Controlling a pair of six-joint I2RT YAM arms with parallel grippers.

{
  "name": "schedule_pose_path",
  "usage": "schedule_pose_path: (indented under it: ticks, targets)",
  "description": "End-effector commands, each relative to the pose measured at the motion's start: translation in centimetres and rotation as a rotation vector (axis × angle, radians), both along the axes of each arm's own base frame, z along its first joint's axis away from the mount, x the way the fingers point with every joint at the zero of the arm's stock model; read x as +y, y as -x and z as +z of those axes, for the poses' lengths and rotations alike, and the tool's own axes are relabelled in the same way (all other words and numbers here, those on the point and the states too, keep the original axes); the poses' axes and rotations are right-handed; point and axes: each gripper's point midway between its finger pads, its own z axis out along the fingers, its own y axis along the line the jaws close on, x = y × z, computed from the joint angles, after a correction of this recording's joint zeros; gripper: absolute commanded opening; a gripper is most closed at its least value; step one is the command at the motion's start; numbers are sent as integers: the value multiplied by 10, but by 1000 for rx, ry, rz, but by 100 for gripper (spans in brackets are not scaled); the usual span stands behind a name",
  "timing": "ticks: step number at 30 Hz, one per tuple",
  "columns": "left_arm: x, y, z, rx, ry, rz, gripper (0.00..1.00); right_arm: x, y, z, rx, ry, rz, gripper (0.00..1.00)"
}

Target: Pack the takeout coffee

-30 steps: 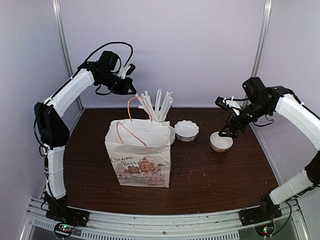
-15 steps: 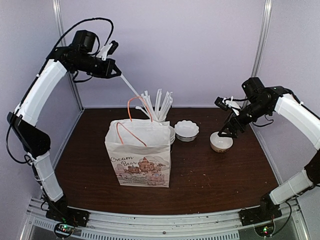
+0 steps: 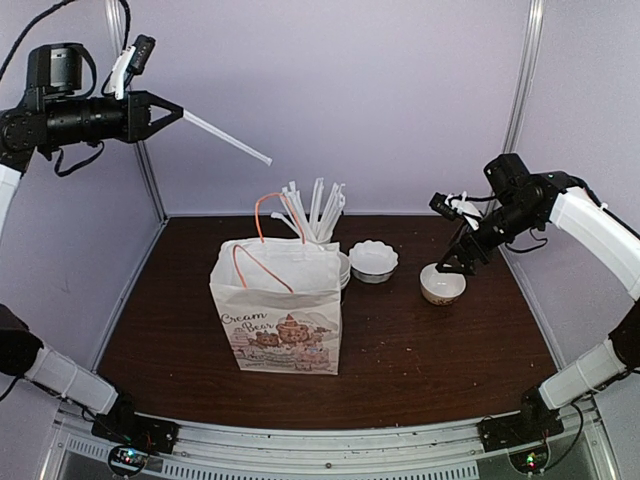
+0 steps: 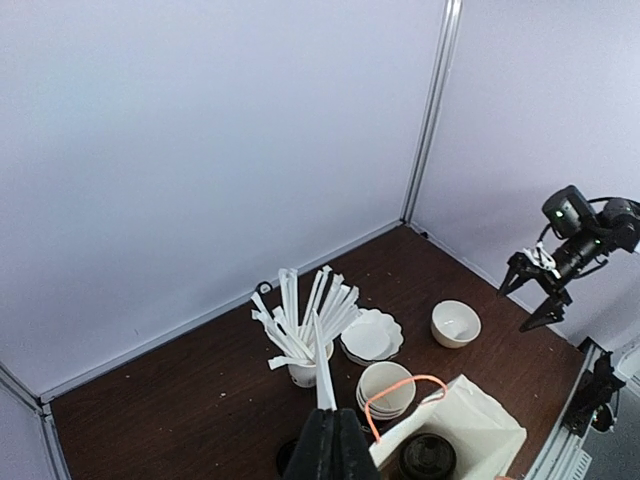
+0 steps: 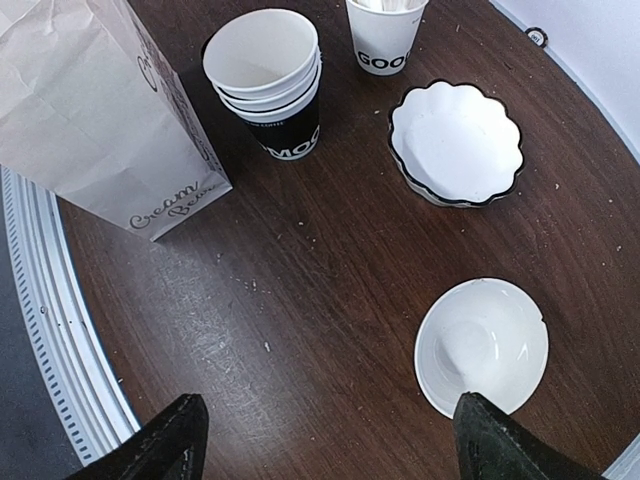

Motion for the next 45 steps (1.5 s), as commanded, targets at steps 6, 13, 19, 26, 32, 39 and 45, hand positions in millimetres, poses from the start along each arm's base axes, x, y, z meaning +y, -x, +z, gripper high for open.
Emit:
schedule_pose_path:
  ticks: [6, 13, 19, 26, 32, 39, 45]
  targets:
    - [13, 78, -18, 6, -33, -137, 0, -6, -4, 25, -94, 13, -7, 89]
    - [32, 113, -45, 42, -46, -112, 0, -9, -8, 27, -102, 32, -19, 89]
    - [48, 128, -55, 48, -59, -62, 0, -10, -8, 27, -97, 34, -23, 89]
    - [67, 137, -44, -9, -60, 25, 0, -9, -6, 24, -83, 29, -21, 89]
    - [53, 143, -57, 55, -40, -67, 0, -9, -4, 24, -84, 30, -20, 89]
    - [22, 134, -88, 221, -22, -204, 0, -13, 0, 28, -111, 42, -23, 89]
    - [20, 129, -85, 220, -17, -202, 0, -17, 3, 21, -121, 53, -28, 89]
